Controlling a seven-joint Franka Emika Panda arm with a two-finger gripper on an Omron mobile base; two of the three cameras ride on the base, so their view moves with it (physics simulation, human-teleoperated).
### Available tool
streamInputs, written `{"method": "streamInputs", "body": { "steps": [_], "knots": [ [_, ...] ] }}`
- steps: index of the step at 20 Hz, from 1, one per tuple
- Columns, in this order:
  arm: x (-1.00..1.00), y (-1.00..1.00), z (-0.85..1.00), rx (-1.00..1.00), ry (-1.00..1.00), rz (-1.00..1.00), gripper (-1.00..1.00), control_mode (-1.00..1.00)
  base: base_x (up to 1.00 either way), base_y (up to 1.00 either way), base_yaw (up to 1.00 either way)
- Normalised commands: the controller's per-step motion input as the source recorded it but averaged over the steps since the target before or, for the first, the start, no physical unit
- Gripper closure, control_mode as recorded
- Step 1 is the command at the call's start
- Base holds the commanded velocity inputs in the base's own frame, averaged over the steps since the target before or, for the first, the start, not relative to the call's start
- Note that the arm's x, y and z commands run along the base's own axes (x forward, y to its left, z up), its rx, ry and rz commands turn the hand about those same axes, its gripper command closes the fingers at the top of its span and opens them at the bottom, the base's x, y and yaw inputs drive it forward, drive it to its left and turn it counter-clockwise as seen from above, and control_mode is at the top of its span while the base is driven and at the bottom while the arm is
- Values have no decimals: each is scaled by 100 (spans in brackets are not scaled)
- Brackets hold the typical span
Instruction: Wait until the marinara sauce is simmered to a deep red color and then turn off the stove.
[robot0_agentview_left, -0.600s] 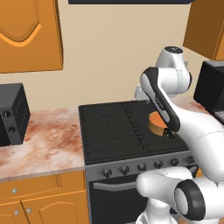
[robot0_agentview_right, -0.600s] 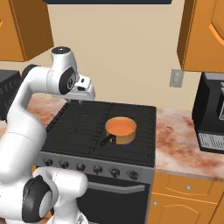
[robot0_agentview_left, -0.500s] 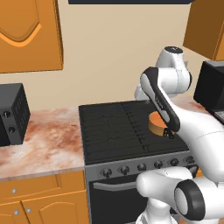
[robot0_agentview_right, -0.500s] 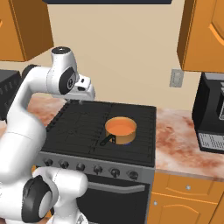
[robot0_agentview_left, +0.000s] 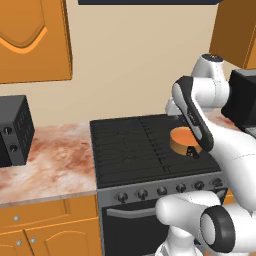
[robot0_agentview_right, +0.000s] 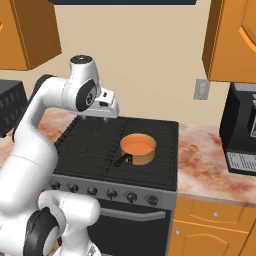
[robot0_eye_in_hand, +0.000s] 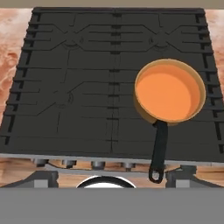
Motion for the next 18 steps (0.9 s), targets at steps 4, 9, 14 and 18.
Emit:
{"method": "streamInputs", "body": {
  "steps": [4,9,14,18],
  "knots": [
    [-14,-66,-14,0,-5,1,-100,-100,0,0,0],
    [-10,-53,-12,0,-3,0,-100,-100,0,0,0],
    [-10,-47,-19,0,-4,0,-100,-100,0,0,0],
    [-3,-51,-20,0,-5,0,-100,-100,0,0,0]
  ]
}}
